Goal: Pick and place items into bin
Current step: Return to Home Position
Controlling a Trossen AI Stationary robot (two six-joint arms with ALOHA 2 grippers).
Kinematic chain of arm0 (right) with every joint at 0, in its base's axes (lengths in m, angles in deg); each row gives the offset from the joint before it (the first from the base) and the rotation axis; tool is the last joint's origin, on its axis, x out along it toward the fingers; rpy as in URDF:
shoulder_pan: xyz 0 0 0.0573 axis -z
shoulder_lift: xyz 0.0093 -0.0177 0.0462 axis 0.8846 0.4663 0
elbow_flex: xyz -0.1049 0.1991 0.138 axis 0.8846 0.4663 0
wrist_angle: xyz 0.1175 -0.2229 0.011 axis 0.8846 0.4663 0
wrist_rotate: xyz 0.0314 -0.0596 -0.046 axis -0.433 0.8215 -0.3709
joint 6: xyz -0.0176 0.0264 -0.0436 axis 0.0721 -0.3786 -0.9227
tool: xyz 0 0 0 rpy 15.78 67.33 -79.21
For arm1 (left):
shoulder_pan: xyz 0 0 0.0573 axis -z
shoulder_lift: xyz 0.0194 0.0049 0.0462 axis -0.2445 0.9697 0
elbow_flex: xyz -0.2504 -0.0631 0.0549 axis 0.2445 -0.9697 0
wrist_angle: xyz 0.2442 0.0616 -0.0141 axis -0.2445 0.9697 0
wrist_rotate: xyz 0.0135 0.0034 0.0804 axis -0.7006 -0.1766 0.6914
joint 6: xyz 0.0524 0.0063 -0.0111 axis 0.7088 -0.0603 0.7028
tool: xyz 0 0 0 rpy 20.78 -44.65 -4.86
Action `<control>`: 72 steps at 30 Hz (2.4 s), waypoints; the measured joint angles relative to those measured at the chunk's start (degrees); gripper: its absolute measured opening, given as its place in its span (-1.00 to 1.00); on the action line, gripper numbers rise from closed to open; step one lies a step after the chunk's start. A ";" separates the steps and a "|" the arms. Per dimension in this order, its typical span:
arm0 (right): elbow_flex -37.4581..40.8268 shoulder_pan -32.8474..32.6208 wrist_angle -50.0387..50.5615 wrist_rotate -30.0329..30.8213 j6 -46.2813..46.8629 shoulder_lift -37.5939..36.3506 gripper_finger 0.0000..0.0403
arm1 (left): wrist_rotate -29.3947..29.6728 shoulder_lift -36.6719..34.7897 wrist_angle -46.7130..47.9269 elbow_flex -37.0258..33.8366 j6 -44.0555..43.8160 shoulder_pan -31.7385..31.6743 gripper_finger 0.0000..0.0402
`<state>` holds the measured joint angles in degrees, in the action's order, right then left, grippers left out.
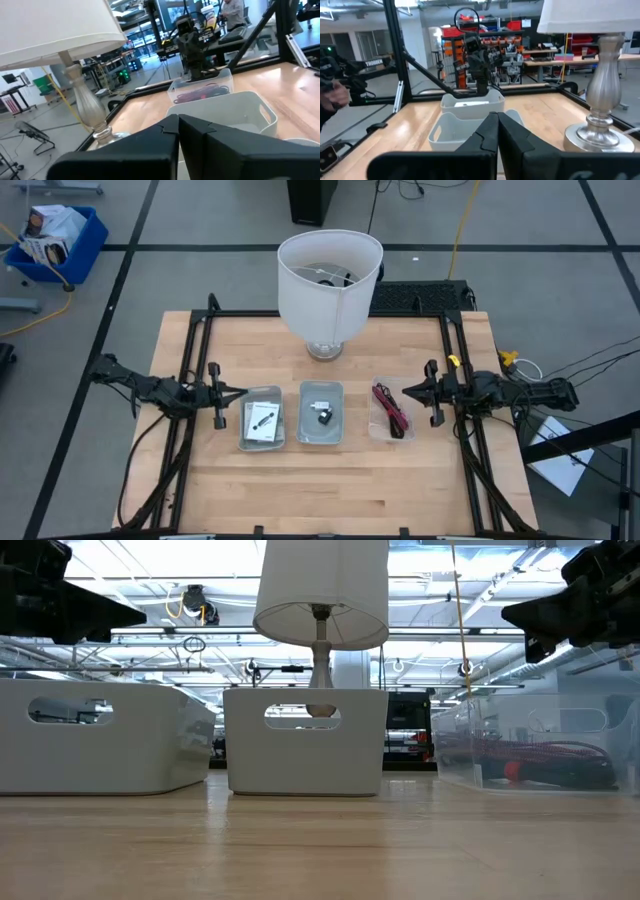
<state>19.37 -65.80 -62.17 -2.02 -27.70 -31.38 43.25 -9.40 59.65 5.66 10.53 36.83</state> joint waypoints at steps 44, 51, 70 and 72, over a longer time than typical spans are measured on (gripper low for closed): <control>0.02 -0.03 -0.30 0.00 -0.03 -0.01 -1.00 | 0.11 0.00 -0.13 -0.07 -4.68 0.00 -0.77; 0.02 -0.04 -0.30 0.00 -0.02 -0.02 -1.00 | 0.11 0.00 -0.13 -0.07 -4.67 0.00 -0.77; 0.02 -0.04 -0.30 0.00 -0.03 -0.01 -1.00 | 0.11 0.00 -0.12 -0.07 -4.66 0.00 -0.77; 0.02 -0.04 -0.32 0.00 -0.02 -0.01 -1.00 | 0.11 0.00 -0.13 -0.07 -4.66 0.00 -0.77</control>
<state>19.39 -65.85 -62.49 -2.02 -27.72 -31.40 43.36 -9.40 59.52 5.59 5.87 36.83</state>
